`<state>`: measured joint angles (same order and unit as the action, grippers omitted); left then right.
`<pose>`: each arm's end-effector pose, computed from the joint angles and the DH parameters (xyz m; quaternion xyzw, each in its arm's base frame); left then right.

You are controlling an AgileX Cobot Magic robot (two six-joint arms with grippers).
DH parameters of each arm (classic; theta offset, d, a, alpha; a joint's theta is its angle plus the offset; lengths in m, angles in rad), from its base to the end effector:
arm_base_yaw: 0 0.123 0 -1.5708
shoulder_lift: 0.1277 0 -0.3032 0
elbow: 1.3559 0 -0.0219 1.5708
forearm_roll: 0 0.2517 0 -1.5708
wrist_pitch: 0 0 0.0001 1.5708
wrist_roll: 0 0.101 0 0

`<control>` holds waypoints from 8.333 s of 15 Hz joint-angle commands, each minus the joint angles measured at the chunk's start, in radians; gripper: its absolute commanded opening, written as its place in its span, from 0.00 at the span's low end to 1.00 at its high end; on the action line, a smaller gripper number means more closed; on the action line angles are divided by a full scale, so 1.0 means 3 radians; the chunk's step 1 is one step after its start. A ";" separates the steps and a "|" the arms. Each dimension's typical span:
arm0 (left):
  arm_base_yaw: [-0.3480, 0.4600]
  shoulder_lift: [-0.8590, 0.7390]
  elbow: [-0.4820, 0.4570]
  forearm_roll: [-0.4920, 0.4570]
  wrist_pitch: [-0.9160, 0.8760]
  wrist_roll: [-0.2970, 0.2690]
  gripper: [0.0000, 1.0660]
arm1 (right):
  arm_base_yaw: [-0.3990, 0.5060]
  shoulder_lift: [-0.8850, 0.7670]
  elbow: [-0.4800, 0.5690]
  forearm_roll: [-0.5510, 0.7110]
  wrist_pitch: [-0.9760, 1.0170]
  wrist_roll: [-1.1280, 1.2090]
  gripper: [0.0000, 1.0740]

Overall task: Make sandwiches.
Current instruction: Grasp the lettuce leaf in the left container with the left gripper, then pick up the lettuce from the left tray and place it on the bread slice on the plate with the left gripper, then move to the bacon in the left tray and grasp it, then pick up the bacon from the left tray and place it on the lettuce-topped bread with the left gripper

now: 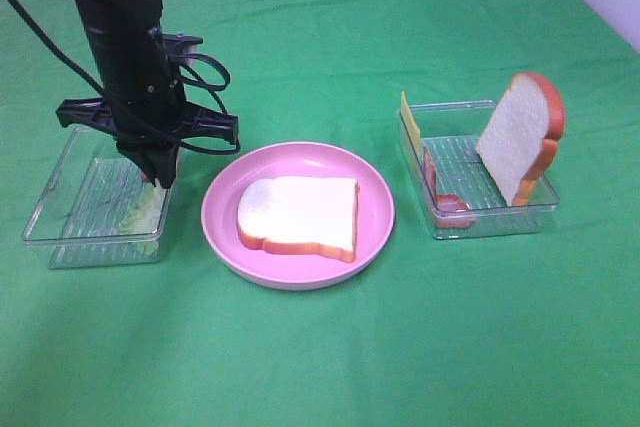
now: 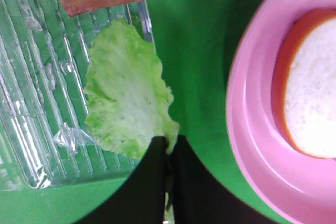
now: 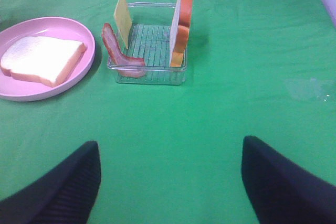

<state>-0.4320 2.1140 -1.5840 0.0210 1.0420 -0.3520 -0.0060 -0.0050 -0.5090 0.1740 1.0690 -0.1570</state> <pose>0.3948 -0.1800 0.1718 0.0448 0.9980 -0.0078 0.0433 -0.0163 0.0154 0.2760 -0.0683 0.8458 0.0440 0.5273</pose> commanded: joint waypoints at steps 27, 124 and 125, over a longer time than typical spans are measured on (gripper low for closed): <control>-0.0103 0.0210 -0.0140 -0.2337 -0.0390 0.1887 0.00 | -0.0017 -0.0053 0.0003 0.0003 -0.0027 0.0003 0.66; -0.0357 0.0533 -0.1263 -0.1643 0.0267 0.1250 0.00 | -0.0017 -0.0047 0.0003 0.0003 -0.0027 0.0003 0.66; -0.0357 0.0563 -0.1263 -0.1463 0.0287 0.1143 0.00 | -0.0017 -0.0047 0.0003 0.0003 -0.0027 0.0003 0.66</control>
<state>-0.5360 2.2810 -1.9620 -0.4330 1.1230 0.0080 -0.0060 -0.0050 -0.5090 0.1740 1.0690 -0.1570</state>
